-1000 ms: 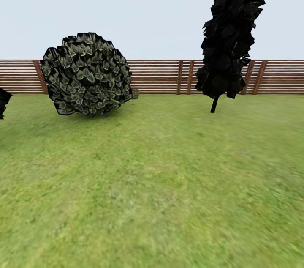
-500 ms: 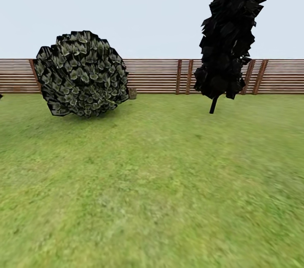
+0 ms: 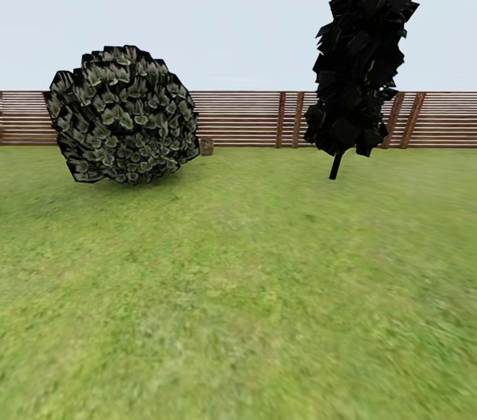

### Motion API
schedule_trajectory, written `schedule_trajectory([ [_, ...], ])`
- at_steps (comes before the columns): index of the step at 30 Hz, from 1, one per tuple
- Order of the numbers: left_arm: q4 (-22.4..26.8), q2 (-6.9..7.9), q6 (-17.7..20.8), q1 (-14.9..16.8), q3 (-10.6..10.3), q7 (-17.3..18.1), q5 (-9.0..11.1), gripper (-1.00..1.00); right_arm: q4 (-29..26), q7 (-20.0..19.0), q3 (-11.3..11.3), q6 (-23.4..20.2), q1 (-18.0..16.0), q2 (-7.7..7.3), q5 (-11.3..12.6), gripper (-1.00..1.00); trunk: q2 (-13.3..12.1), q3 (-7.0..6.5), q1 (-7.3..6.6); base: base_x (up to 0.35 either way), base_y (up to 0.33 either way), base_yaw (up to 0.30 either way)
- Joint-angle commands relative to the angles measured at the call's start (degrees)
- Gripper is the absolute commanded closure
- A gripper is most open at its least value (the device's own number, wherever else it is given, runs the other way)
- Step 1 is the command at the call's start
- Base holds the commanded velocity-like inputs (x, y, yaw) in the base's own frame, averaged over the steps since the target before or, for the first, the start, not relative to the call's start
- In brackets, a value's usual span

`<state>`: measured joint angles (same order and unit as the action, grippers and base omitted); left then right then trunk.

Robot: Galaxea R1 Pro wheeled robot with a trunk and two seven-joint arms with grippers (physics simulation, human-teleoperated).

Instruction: Take the three Easter eggs out of the wicker basket on the lawn in the garden, then place them on the lawn next to a single tree (choose any tree) so that all three eggs are next to the same tree and none are left in the basket.

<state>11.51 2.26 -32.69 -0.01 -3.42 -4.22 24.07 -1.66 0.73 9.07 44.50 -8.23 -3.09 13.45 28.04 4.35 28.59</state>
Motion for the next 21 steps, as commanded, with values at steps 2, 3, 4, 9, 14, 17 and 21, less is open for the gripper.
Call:
schedule_trajectory([
  [2, 0.09, 0.02, -0.1, 0.0, -0.37, -0.44, 0.01, -1.0, 0.01, 0.11, 0.28, 0.09, -0.04, -0.04, -0.36, -1.0, 0.09, 0.24, 0.05, 0.273, -0.23, 0.123],
  [3, 0.09, 0.02, -0.1, 0.01, -0.37, -0.44, 0.01, -1.0, 0.0, 0.12, 0.24, 0.08, -0.04, -0.05, -0.36, -1.0, 0.09, 0.31, 0.05, 0.273, -0.23, 0.126],
  [4, 0.09, 0.02, -0.1, 0.01, -0.36, -0.44, 0.01, -1.0, 0.0, 0.13, 0.23, 0.07, -0.04, -0.06, -0.36, -1.0, 0.09, 0.38, 0.05, 0.273, -0.23, 0.127],
  [9, 0.09, 0.02, -0.1, 0.01, -0.36, -0.45, 0.01, -1.0, 0.0, 0.14, 0.22, 0.17, -0.04, -0.08, -0.35, -1.0, 0.09, 0.77, 0.05, 0.273, -0.23, 0.123],
  [14, 0.09, 0.02, -0.1, 0.0, -0.36, -0.48, 0.03, -1.0, 0.0, 0.15, 0.22, 0.25, -0.04, -0.08, -0.31, -1.0, 0.09, 1.12, 0.05, 0.273, -0.23, 0.101],
  [17, 0.09, 0.09, -0.1, -0.01, -0.34, -0.52, 0.08, -1.0, -0.01, 0.09, 0.25, 0.31, -0.04, -0.08, -0.34, -1.0, 0.09, 1.18, 0.05, 0.267, -0.238, 0.026],
  [21, 0.09, 0.11, -0.1, 0.0, -0.36, -0.53, 0.09, -1.0, -0.01, 0.09, 0.25, 0.32, -0.04, -0.08, -0.34, -1.0, 0.09, 1.19, 0.05, 0.257, -0.244, 0.006],
])
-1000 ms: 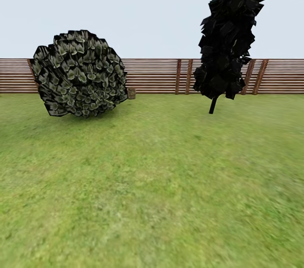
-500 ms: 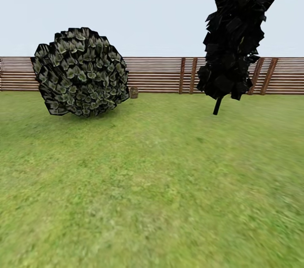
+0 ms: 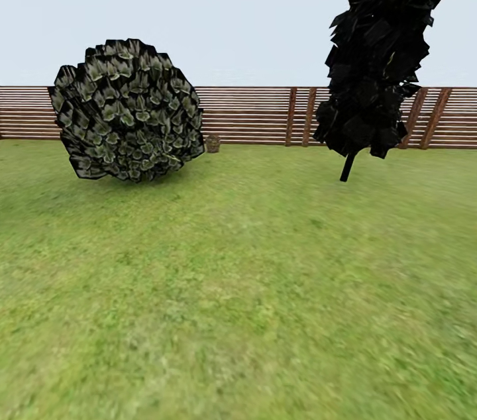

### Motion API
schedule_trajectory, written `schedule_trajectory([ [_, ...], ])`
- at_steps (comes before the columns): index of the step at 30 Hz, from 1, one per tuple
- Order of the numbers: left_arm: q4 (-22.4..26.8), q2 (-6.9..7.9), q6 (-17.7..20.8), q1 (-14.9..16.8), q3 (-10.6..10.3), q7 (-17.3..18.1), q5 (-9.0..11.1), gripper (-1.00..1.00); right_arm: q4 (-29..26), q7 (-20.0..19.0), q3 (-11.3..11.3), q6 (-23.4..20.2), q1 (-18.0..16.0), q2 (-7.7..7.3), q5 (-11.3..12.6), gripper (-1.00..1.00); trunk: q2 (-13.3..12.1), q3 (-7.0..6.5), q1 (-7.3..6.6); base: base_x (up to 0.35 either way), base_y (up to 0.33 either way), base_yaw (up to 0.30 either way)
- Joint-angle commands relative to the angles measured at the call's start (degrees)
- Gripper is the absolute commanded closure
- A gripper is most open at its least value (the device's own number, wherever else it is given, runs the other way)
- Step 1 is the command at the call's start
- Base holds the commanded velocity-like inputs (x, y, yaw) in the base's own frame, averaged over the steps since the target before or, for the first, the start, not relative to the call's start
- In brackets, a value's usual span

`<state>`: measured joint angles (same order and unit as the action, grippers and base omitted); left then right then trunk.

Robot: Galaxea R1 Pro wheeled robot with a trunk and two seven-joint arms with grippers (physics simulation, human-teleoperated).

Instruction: Take the three Easter eggs out of the wicker basket on the lawn in the garden, then place them on the lawn next to a single tree (choose any tree) so that all three eggs are next to the same tree and none are left in the basket.

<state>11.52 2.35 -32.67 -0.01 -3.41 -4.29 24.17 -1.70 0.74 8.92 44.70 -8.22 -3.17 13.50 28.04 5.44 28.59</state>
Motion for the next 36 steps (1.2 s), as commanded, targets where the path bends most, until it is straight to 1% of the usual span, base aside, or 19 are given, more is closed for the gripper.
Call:
schedule_trajectory([
  [1, 0.09, 0.02, -0.13, -0.01, -0.37, -0.45, 0.0, -1.0, 0.03, 0.07, 0.4, 0.13, -0.04, 0.01, -0.4, -1.0, 0.09, 0.1, 0.05, 0.25, -0.248, 0.002],
  [28, 0.09, 0.02, -0.12, 0.0, -0.37, -0.45, -0.02, -1.0, 0.03, 0.05, 0.36, 0.13, -0.04, 0.01, -0.4, -1.0, 0.09, 0.1, 0.05, 0.246, -0.25, 0.0],
  [36, 0.09, 0.03, -0.16, 0.01, -0.37, -0.45, -0.03, -1.0, 0.03, 0.05, 0.32, 0.13, -0.04, 0.01, -0.4, -1.0, 0.09, 0.1, 0.05, 0.303, -0.158, 0.0],
])
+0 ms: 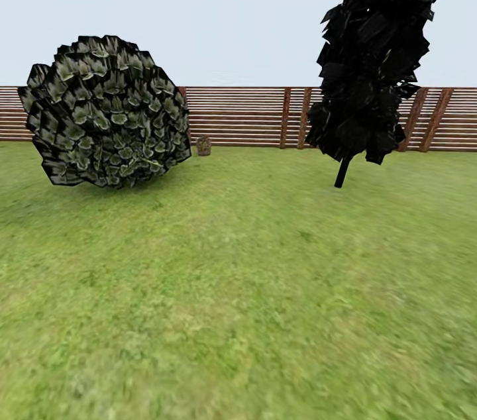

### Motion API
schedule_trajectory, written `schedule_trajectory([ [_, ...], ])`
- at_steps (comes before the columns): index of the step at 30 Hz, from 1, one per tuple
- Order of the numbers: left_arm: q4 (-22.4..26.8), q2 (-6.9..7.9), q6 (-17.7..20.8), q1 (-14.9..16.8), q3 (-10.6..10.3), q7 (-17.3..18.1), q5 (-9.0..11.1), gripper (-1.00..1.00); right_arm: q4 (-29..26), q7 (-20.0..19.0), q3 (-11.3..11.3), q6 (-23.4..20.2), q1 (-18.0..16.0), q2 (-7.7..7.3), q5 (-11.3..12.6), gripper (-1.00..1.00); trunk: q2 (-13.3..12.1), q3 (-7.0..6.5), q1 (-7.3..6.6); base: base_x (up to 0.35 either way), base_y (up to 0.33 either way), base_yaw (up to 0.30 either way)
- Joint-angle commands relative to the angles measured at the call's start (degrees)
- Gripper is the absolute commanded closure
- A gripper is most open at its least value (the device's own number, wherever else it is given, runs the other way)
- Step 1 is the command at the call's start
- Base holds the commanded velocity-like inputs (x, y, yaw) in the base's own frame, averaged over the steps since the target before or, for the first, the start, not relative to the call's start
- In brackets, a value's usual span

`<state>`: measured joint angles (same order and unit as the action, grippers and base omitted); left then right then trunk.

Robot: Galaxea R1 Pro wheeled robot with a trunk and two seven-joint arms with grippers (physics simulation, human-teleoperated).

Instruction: Take the three Easter eggs out of the wicker basket on the lawn in the garden, then place them on the lawn next to a single tree (choose any tree) so that all three eggs are next to the same tree and none are left in the basket.

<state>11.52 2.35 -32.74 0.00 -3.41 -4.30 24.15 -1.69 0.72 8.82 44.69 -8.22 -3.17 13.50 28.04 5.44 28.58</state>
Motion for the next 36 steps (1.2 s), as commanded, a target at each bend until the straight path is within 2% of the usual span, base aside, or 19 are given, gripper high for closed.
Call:
schedule_trajectory([
  [1, 0.09, 0.02, -0.09, -0.01, -0.37, -0.45, -0.01, -1.0, 0.02, 0.07, 0.41, 0.14, -0.04, 0.01, -0.4, -1.0, 0.09, 0.1, 0.06, 0.321, -0.095, 0.0],
  [36, 0.09, -0.06, -0.13, 0.0, -0.37, -0.43, -0.06, -1.0, 0.09, 0.07, 0.24, -0.12, -0.04, 0.01, -0.41, -1.0, 0.09, 0.1, 0.06, 0.326, -0.083, 0.0],
])
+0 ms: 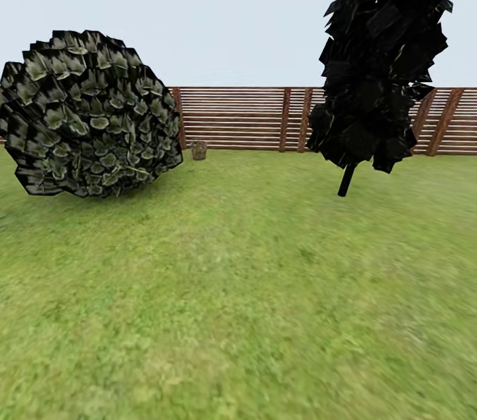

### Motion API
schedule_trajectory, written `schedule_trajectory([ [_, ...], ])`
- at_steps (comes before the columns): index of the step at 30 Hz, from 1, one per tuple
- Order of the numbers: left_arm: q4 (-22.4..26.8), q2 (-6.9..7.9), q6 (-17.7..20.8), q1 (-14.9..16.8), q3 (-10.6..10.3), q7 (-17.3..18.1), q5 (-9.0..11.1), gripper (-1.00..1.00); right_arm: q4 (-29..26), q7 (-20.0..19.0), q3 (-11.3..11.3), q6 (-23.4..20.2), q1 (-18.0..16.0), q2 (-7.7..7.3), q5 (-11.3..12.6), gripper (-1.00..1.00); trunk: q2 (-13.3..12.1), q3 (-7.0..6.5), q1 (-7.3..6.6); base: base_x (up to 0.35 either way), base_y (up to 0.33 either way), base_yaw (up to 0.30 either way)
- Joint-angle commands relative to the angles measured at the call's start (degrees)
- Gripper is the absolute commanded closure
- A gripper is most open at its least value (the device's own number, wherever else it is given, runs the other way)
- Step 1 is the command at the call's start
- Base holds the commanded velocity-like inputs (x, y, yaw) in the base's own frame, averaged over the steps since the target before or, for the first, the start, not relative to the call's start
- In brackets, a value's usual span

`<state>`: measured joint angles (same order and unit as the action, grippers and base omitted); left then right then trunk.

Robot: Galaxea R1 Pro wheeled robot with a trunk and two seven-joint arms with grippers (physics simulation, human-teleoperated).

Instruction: Take the three Easter eggs out of the wicker basket on the lawn in the garden, then place them on the lawn next to a single tree (choose any tree) so that all three eggs are next to the same tree and none are left in the basket.

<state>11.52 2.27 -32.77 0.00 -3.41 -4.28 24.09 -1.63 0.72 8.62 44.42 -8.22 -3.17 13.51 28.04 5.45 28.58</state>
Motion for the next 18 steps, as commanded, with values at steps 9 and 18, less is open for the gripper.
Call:
schedule_trajectory([
  [9, 0.04, 0.02, -2.31, 0.0, -0.37, -0.38, 0.0, -1.0, 0.01, 0.07, 0.44, 0.22, -0.04, 0.01, -0.42, -1.0, 0.09, 0.1, 0.06, 0.327, -0.129, 0.0],
  [18, 0.0, 0.02, -2.68, 0.0, -0.37, -0.38, 0.0, -1.0, 0.0, 0.07, 0.44, 0.23, -0.04, 0.01, -0.42, -1.0, 0.09, 0.1, 0.06, 0.326, -0.133, 0.0],
])
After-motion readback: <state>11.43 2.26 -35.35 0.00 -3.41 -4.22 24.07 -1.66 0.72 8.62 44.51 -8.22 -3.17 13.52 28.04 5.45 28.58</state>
